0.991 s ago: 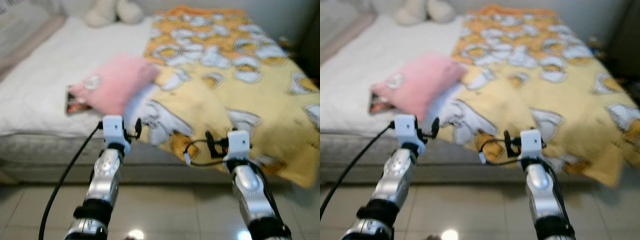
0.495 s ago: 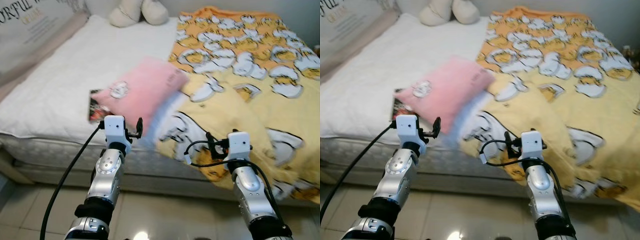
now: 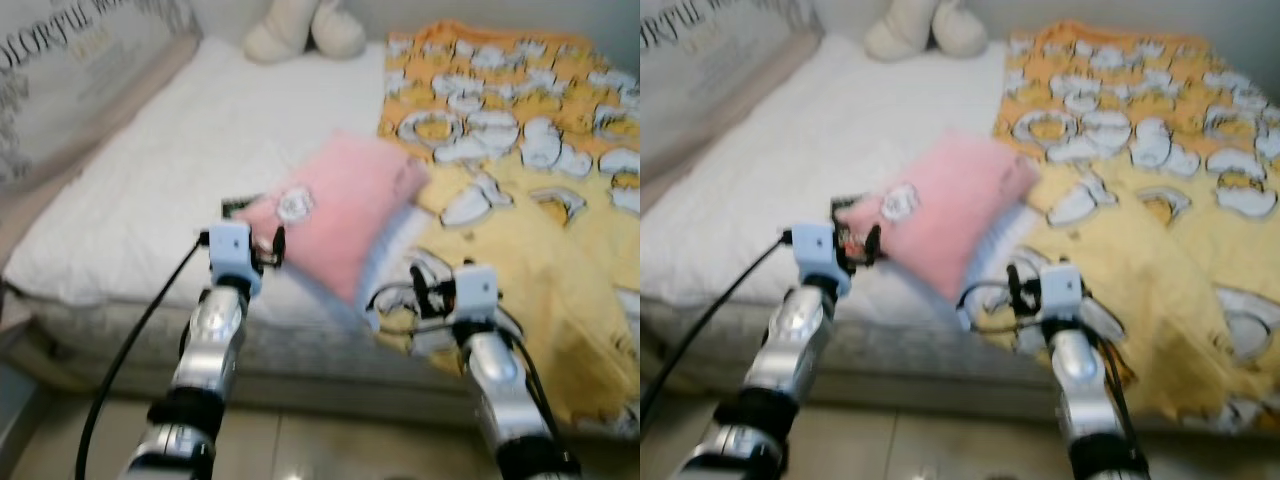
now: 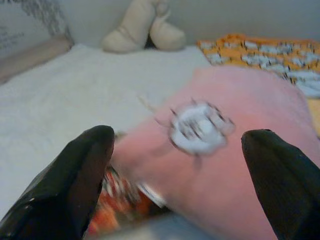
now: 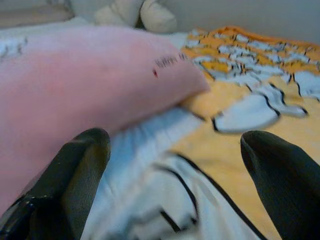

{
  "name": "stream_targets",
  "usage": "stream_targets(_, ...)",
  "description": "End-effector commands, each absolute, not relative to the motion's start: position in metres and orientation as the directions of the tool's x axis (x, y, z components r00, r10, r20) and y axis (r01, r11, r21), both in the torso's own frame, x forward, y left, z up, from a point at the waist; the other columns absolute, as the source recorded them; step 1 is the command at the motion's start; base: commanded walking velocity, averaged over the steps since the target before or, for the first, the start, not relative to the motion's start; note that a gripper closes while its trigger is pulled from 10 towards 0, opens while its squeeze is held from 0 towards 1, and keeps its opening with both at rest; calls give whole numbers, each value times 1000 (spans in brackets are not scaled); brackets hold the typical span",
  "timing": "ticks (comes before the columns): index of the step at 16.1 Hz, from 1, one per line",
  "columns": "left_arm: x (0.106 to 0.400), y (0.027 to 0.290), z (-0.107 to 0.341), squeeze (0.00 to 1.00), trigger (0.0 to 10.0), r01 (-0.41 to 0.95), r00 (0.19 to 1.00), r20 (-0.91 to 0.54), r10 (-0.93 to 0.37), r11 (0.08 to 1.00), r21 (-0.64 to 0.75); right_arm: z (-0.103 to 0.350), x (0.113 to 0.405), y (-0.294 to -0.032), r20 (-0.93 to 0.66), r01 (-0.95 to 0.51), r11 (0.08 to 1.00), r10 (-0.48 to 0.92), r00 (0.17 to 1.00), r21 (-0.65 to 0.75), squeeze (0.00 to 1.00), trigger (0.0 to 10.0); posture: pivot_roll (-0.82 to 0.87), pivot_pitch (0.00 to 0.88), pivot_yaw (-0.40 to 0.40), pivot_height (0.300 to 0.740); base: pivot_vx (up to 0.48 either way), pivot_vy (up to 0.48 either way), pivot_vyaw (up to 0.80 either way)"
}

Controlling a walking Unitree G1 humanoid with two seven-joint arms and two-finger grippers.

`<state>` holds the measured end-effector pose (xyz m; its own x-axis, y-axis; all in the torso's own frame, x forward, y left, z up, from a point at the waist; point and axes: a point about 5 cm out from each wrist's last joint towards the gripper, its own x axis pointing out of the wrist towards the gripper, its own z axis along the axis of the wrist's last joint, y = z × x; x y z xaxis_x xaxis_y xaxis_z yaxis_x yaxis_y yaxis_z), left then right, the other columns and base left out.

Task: Clean up the room

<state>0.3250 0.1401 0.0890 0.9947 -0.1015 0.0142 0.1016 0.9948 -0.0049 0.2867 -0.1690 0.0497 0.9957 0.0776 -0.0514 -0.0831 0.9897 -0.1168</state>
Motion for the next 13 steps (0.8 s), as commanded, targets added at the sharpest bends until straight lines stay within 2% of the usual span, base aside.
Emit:
stream_targets(1, 325, 146, 88, 0, 10000, 84, 996, 5, -84, 996, 6, 49, 286, -163, -47, -98, 988, 93, 995, -116, 0, 10000, -168, 0, 55, 740, 480, 0, 0)
stream_targets(3, 326, 145, 89, 0, 10000, 85, 996, 8, -85, 996, 7, 49, 285, -164, -46, -95, 988, 90, 995, -119, 0, 10000, -168, 0, 54, 740, 480, 0, 0)
stream_targets(5, 332, 138, 111, 0, 10000, 107, 988, 107, -111, 993, 44, 64, 287, -171, 34, -41, 992, 45, 998, -122, 0, 10000, -168, 0, 51, 740, 480, 0, -763)
stream_targets(7, 340, 138, 126, 0, 10000, 109, 983, 145, -113, 993, 40, 72, 289, -172, 79, -45, 993, 54, 995, -110, 0, 10000, -172, 0, 53, 740, 480, 0, -750)
stream_targets(8, 354, 148, 136, 0, 10000, 26, 993, 115, -34, 997, 70, 72, 292, -172, 36, -44, 999, 44, 998, -24, 0, 10000, -178, 0, 56, 740, 480, 0, 0)
stream_targets(10, 365, 159, 147, 0, 10000, 0, 996, 88, -5, 998, 59, 76, 295, -169, -8, -54, 994, 55, 998, 98, 0, 10000, -183, 0, 61, 740, 0, 0, 0)
stream_targets(11, 373, 172, 163, 0, 10000, -2, 996, 84, -4, 998, 69, 83, 297, -168, -54, -48, 992, 54, 997, 117, 0, 10000, -185, 0, 62, 740, 0, 0, 0)
stream_targets(13, 381, 184, 193, 0, 10000, 79, 997, 4, -81, 984, 159, 92, 289, -181, -264, 74, 997, -67, 962, 15, 0, 10000, -190, 0, 63, 740, 0, 0, 0)
